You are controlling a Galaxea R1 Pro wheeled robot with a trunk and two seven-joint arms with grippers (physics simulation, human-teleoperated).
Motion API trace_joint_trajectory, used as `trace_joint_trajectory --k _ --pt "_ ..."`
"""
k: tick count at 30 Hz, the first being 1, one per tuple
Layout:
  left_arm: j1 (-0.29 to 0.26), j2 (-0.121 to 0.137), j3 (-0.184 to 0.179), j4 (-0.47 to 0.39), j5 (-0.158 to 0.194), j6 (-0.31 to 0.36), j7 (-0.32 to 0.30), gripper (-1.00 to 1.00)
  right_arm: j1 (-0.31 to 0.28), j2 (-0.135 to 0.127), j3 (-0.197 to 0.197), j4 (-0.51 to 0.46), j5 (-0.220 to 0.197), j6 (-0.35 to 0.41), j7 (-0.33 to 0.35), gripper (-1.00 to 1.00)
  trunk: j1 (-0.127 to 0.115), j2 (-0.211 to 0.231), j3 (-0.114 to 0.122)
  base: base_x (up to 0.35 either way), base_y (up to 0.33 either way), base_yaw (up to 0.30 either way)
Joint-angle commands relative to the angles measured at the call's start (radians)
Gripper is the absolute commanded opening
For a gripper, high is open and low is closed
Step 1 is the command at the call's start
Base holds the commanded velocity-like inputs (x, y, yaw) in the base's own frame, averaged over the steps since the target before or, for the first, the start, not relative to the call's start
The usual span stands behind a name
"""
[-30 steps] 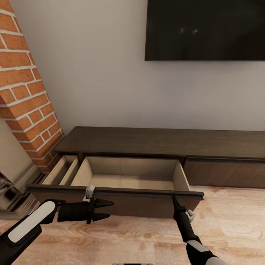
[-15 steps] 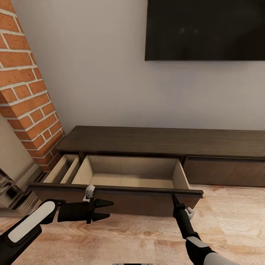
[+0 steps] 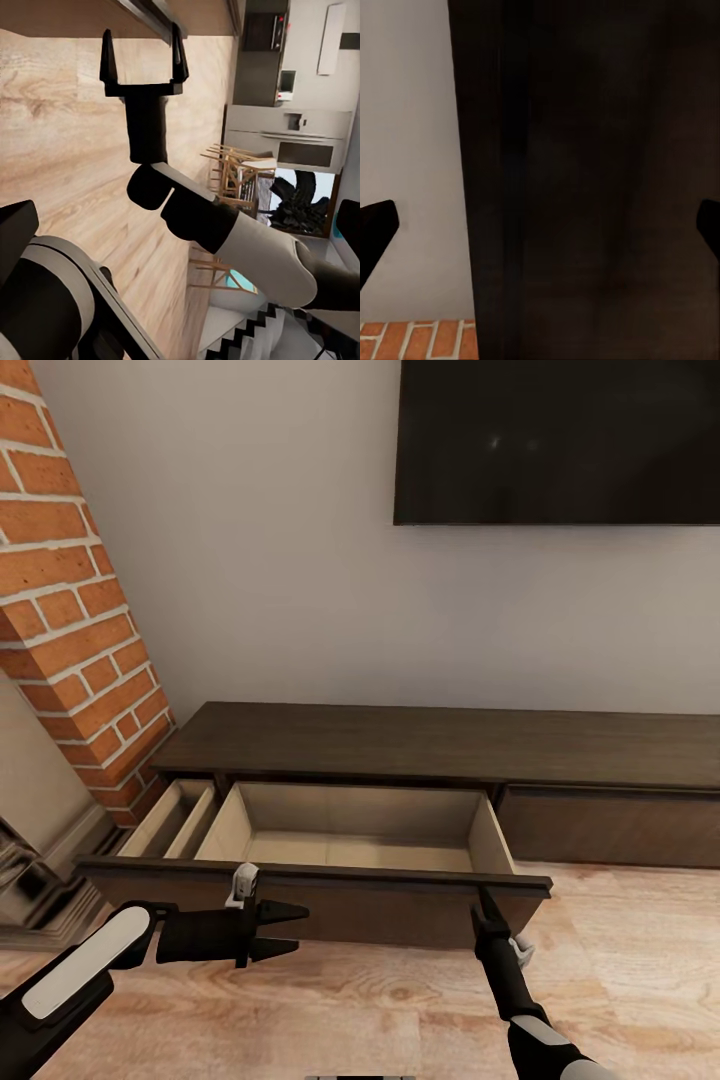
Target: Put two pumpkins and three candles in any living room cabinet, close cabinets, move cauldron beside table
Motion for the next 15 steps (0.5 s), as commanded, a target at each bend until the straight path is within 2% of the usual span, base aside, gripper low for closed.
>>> trace_joint_trajectory --k 1,9,15 --pt "-0.001 0.001 -0.002 0.001 -0.008 0.0 -0.01 1.0 -0.001 0.0 0.006 0.001 -0.005 -0.001 0.003 1.0 0.0 0.0 -0.001 0.0 0.0 0.0" --pt "-0.001 -0.001 -0.003 0.003 -0.008 0.0 -0.01 1.0 -0.001 0.0 0.006 0.001 -0.005 -0.001 0.001 1.0 0.0 0.0 -0.001 -0.001 0.0 0.0" --pt "-0.001 -0.001 -0.002 0.003 -0.007 0.0 -0.01 1.0 -0.001 0.0 0.006 0.001 -0.005 0.001 0.0 1.0 0.0 0.0 -0.001 -0.122 0.0 0.0"
